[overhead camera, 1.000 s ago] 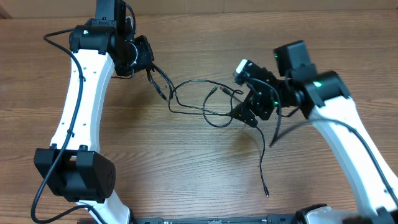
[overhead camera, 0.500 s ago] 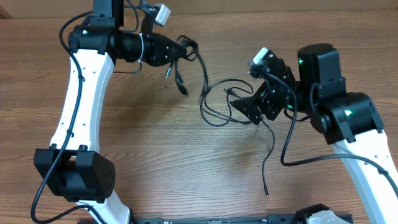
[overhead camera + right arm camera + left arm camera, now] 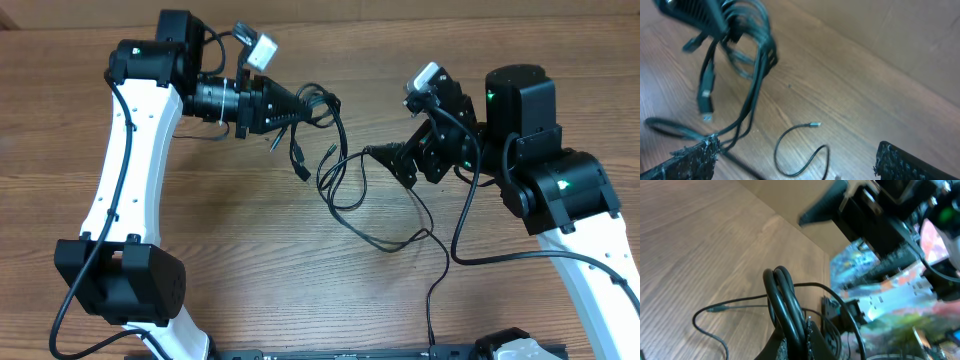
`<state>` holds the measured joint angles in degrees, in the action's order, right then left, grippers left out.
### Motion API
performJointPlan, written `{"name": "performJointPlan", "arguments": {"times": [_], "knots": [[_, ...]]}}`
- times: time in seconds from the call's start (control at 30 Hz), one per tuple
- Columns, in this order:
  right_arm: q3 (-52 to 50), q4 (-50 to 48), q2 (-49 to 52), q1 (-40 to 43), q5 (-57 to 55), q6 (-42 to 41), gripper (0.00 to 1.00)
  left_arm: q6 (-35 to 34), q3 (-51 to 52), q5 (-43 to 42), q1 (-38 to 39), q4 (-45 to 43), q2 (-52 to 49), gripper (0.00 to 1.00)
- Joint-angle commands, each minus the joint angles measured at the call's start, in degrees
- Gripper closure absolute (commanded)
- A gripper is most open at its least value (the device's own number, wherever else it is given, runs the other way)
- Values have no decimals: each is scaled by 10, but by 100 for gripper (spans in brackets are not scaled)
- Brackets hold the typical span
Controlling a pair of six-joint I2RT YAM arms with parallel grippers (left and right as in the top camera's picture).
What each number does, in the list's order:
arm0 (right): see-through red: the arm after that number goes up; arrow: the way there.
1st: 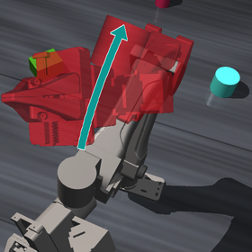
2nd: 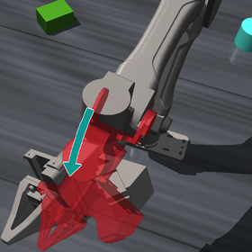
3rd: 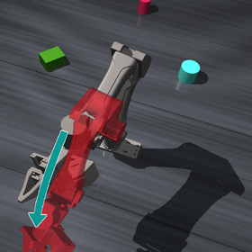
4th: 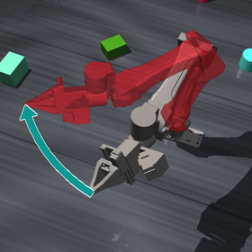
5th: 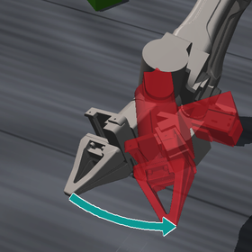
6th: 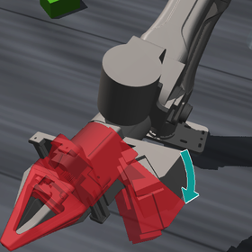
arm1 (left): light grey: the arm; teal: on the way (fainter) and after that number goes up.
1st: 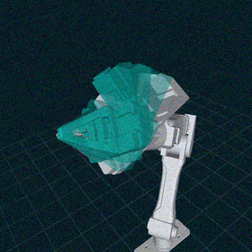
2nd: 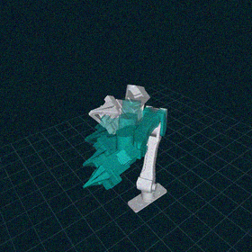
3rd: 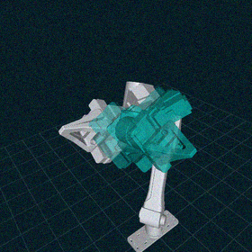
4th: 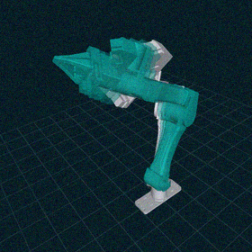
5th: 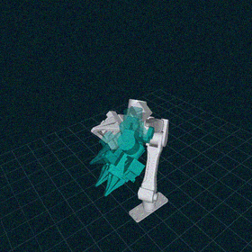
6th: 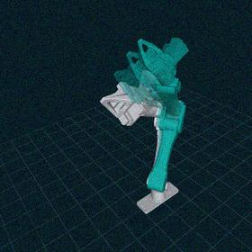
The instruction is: Untangle cables
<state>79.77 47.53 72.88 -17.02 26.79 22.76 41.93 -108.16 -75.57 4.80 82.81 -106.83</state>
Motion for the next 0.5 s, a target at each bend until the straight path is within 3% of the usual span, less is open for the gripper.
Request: {"name": "performJointPlan", "arguments": {"times": [0.0, 0.17, 0.47], "knots": [[14, -16, -10, -2, 3, -3, 0, 130, -12, -27, 12, 40, 16, 95], [14, -24, -10, -2, 3, -3, 0, 175, -12, -20, 20, 71, 16, 96], [14, -38, 0, -2, 74, 17, 0, 196, -12, -25, 58, 71, 16, 96]]}}
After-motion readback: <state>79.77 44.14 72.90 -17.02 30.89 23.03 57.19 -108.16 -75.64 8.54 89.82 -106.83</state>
